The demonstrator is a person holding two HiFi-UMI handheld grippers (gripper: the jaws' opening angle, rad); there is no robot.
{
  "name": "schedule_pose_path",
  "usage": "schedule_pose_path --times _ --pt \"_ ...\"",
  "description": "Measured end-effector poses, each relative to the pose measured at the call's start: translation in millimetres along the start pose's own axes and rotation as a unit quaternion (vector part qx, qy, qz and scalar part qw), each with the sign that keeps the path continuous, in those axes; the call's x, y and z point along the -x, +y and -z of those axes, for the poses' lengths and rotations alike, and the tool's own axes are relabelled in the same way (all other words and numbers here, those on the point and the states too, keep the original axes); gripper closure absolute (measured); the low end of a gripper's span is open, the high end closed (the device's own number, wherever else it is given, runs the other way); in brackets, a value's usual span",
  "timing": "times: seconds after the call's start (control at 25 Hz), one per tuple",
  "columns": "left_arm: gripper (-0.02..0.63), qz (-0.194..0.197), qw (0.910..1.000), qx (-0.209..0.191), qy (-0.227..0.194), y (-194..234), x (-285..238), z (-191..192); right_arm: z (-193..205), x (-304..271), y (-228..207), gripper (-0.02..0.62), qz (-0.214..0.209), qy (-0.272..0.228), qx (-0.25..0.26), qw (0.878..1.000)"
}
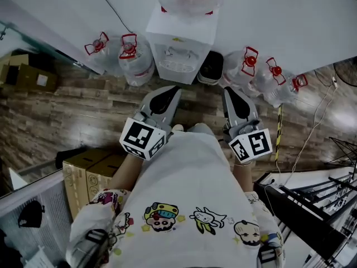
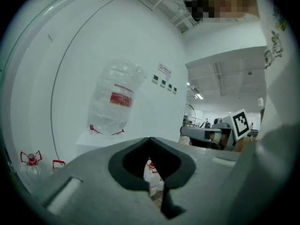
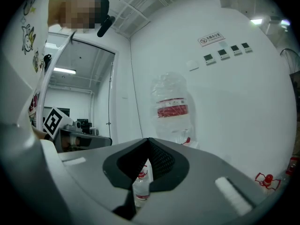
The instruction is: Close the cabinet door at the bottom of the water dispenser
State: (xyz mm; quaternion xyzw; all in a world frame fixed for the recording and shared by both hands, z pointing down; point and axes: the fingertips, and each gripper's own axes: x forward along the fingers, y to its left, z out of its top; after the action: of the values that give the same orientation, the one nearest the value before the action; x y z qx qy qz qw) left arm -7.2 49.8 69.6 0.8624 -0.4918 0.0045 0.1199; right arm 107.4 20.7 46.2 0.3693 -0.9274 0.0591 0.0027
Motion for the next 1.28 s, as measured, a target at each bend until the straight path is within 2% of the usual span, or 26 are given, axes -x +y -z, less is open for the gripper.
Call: schedule_pose_path --times 0.16,0.52,0.8,1.04,1.28 --pt "0.606 -0.019 0.9998 -0.002 0.003 1.9 8.0 8.5 10.4 11.5 2.5 0.588 0.013 0.009 -0.005 1.0" --pt "0.606 -0.02 0.9996 -0.003 0.018 7.5 19.8 19.5 25.6 21.0 8.0 0.591 0.023 0.028 -0.013 0.999" --pt "0.606 -0.015 0.9998 -0.001 0.015 11.6 24.3 17.9 25.1 20.2 11.1 0.591 0.028 0.029 -0.012 0.999" --pt "0.606 0.014 0.9993 -0.026 0.025 6.6 26.0 19.5 27.8 21.9 11.7 0.591 0.035 0.033 -0.009 0.999" --pt "0.606 0.019 0.9988 -0.038 0.026 10.5 25.4 16.3 27.4 22.4 14.4 0.591 0.036 0.031 -0.013 0.999"
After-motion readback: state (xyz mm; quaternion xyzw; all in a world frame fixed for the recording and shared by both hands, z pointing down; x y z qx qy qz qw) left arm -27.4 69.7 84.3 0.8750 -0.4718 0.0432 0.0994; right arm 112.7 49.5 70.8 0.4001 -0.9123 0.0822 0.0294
